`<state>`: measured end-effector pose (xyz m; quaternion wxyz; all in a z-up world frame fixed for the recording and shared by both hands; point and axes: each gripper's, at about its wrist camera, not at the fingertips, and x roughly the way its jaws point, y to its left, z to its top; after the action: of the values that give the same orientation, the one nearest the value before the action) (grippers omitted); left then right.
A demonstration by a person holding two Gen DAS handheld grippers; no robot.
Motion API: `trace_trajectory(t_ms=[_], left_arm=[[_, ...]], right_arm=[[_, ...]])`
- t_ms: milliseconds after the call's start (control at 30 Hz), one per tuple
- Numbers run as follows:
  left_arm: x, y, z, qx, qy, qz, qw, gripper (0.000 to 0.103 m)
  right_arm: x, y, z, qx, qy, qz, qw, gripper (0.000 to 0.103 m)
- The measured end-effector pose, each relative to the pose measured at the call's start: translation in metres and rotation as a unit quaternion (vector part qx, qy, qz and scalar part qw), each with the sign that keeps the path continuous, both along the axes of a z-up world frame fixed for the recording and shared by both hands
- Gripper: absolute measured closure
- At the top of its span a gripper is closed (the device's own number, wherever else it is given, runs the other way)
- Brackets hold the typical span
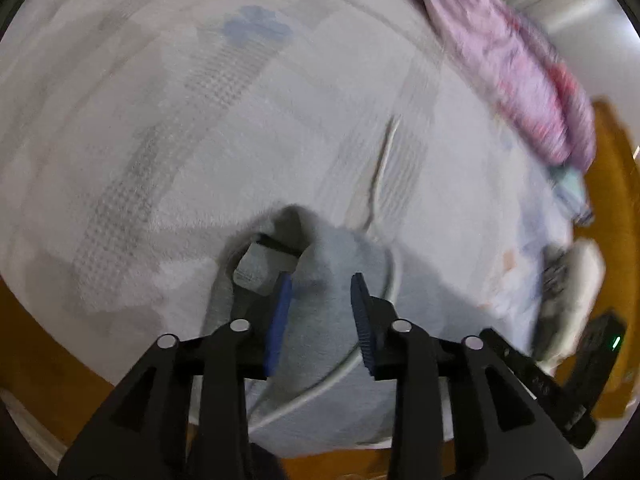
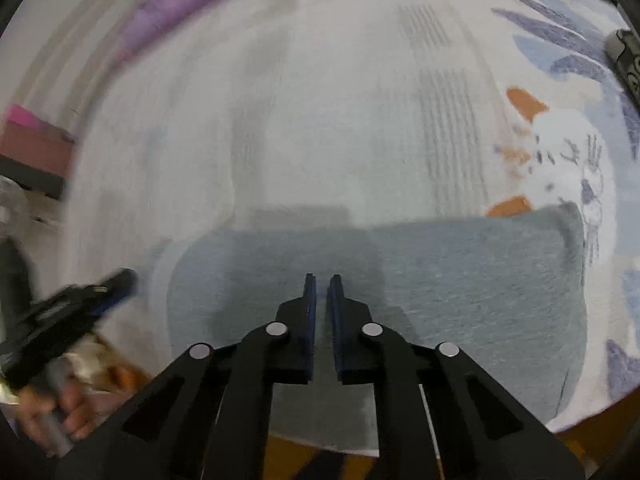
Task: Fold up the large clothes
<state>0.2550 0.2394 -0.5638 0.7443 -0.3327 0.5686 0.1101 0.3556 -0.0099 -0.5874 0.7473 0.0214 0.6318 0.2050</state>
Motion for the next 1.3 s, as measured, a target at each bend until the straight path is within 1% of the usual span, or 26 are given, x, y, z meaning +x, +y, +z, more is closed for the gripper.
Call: trace_trajectory(t_ms=[33, 67, 100, 133, 167, 233, 300, 367, 400, 433, 500, 567, 600, 633, 700, 767, 833, 900, 967, 1000, 1033, 1167, 1300], left_arm=[[0.0, -0.001, -0.007, 0.001, 0.005, -0.004, 1.0, 0.071], [0.002, -0.003, -0.019, 0.004, 0.019, -0.01, 0.9998, 0.07], [0.005, -0.005, -0.03, 0.006, 0.036, -0.018, 0.9992, 0.07], [0.011, -0.006, -0.039, 0.005, 0.046, -0.019, 0.9987, 0.069], [0.013, -0.006, -0.044, 0.006, 0.048, -0.019, 0.9986, 0.069], [0.017, -0.005, -0.047, 0.012, 0.047, -0.023, 0.9986, 0.067], [0.016, 0.001, -0.04, -0.001, 0.04, -0.013, 0.9991, 0.065], [0.008, 0.009, -0.033, -0.013, 0.033, 0.002, 0.9994, 0.056], [0.001, 0.014, -0.029, -0.016, 0.028, 0.009, 0.9994, 0.048], [-0.006, 0.019, -0.027, -0.015, 0.027, 0.013, 0.9994, 0.047], [-0.022, 0.027, -0.026, -0.021, 0.022, 0.02, 0.9993, 0.046], [-0.033, 0.036, -0.03, -0.029, 0.03, 0.034, 0.9986, 0.043], [-0.041, 0.039, -0.034, -0.038, 0.033, 0.043, 0.9978, 0.041], [-0.051, 0.042, -0.04, -0.05, 0.04, 0.052, 0.9966, 0.038], [-0.067, 0.048, -0.047, -0.052, 0.051, 0.063, 0.9953, 0.037], [-0.08, 0.051, -0.054, -0.066, 0.053, 0.064, 0.9943, 0.037], [-0.089, 0.049, -0.06, -0.081, 0.049, 0.062, 0.9935, 0.027], [-0.095, 0.044, -0.068, -0.088, 0.053, 0.054, 0.9932, 0.027], [-0.098, 0.04, -0.077, -0.109, 0.059, 0.044, 0.9914, 0.026], [-0.101, 0.037, -0.082, -0.112, 0.064, 0.038, 0.991, 0.022], [-0.102, 0.034, -0.084, -0.111, 0.063, 0.033, 0.9913, 0.019], [-0.105, 0.031, -0.091, -0.106, 0.053, 0.027, 0.9926, 0.014], [-0.097, 0.025, -0.094, -0.089, 0.062, 0.009, 0.994, 0.012]], right_arm=[[0.001, 0.002, -0.015, -0.006, 0.007, -0.004, 1.0, 0.102], [0.002, 0.001, -0.03, 0.0, 0.019, -0.014, 1.0, 0.102], [0.004, -0.001, -0.039, 0.002, 0.022, -0.015, 1.0, 0.103], [0.006, -0.001, -0.047, 0.004, 0.012, -0.008, 1.0, 0.103], [0.008, 0.001, -0.049, 0.002, 0.005, 0.001, 1.0, 0.103], [0.01, 0.002, -0.046, -0.001, 0.01, 0.006, 1.0, 0.103], [0.006, -0.004, -0.039, 0.007, 0.02, -0.007, 1.0, 0.103], [-0.005, -0.008, -0.026, 0.013, 0.026, -0.019, 0.999, 0.103], [-0.016, -0.012, -0.02, 0.024, 0.028, -0.021, 0.999, 0.103], [-0.025, -0.012, -0.018, 0.027, 0.032, -0.02, 0.999, 0.103], [-0.044, -0.012, -0.026, 0.02, 0.04, -0.017, 0.999, 0.103], [-0.056, -0.014, -0.048, 0.0, 0.042, -0.003, 0.999, 0.103], [-0.057, -0.016, -0.056, 0.004, 0.039, -0.003, 0.999, 0.103], [-0.056, -0.018, -0.058, 0.008, 0.035, -0.002, 0.999, 0.103], [-0.054, -0.019, -0.053, 0.006, 0.041, -0.003, 0.999, 0.103], [-0.056, -0.022, -0.048, 0.01, 0.046, -0.014, 0.999, 0.103], [-0.064, -0.028, -0.043, 0.021, 0.057, -0.023, 0.998, 0.103], [-0.075, -0.032, -0.048, 0.029, 0.068, -0.028, 0.997, 0.103], [-0.08, -0.033, -0.049, 0.032, 0.059, -0.029, 0.997, 0.103], [-0.079, -0.032, -0.051, 0.029, 0.054, -0.023, 0.998, 0.103], [-0.077, -0.031, -0.053, 0.027, 0.053, -0.019, 0.998, 0.103], [-0.069, -0.03, -0.059, 0.036, 0.057, -0.009, 0.998, 0.103], [-0.071, -0.049, -0.055, 0.063, 0.069, -0.031, 0.995, 0.103]])
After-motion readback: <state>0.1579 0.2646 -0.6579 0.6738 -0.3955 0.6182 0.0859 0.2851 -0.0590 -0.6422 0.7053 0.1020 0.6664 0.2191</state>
